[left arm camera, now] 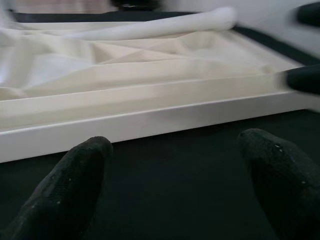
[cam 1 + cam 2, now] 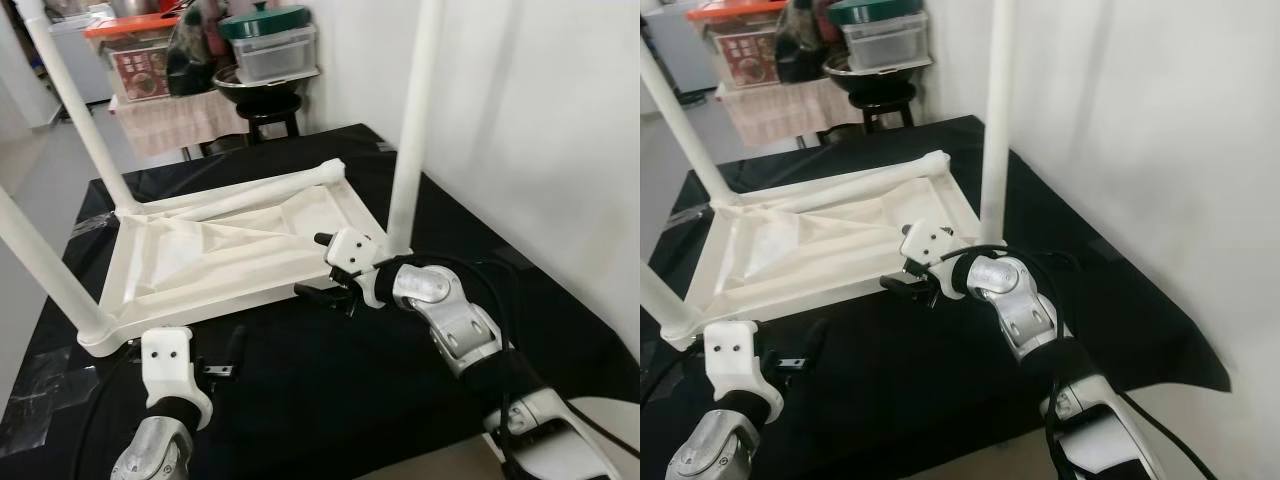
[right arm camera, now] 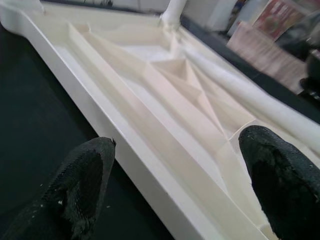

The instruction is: Building children table

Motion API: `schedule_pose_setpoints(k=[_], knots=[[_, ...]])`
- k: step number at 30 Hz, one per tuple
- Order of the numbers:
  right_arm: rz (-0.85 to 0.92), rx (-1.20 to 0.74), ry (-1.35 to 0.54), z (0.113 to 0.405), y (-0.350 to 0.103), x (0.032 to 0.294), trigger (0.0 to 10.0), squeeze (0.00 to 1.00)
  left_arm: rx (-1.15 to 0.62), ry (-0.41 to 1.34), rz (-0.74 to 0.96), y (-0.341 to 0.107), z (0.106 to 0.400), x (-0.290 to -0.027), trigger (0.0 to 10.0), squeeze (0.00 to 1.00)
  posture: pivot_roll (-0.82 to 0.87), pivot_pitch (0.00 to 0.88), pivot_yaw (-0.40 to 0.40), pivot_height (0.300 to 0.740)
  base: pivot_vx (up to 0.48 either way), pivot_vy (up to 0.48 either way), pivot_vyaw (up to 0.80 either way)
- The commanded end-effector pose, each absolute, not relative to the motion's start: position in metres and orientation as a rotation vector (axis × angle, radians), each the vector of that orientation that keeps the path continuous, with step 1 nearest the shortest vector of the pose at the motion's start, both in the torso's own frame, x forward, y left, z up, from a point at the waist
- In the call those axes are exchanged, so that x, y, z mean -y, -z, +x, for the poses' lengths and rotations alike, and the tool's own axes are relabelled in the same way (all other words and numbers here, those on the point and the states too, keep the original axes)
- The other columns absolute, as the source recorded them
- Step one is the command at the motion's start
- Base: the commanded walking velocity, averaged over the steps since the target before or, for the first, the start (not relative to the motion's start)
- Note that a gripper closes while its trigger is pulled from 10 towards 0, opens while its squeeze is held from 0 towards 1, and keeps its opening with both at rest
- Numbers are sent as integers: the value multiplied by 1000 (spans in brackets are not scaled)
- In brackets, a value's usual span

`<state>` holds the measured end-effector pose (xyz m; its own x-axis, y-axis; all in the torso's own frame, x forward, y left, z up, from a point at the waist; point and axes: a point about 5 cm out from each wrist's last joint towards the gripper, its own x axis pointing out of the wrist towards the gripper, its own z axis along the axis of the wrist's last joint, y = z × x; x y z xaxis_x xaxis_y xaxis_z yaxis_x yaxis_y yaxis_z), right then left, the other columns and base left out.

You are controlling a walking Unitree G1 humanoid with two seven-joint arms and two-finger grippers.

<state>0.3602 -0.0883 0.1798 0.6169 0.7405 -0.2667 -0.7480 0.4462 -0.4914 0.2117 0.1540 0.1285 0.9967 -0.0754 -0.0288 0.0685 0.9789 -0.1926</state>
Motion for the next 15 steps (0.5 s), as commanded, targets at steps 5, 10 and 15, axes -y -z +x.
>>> schedule_pose_setpoints(k=[5, 10, 15], knots=[[-629, -69, -954, 368, -186, 75, 10000, 0, -15, 169, -63, -131, 208, -141, 10000, 0, -39, 51, 21, 740, 0, 0, 800], [-662, -152, -984, 371, -180, 76, 10000, 0, -15, 169, -62, -131, 209, -141, 10000, 0, -33, 48, 17, 740, 0, 0, 320], [-809, -193, -938, 378, -178, 82, 10000, 0, -10, 164, -76, -130, 210, -142, 10000, 0, -29, 46, 17, 740, 0, 0, 0]])
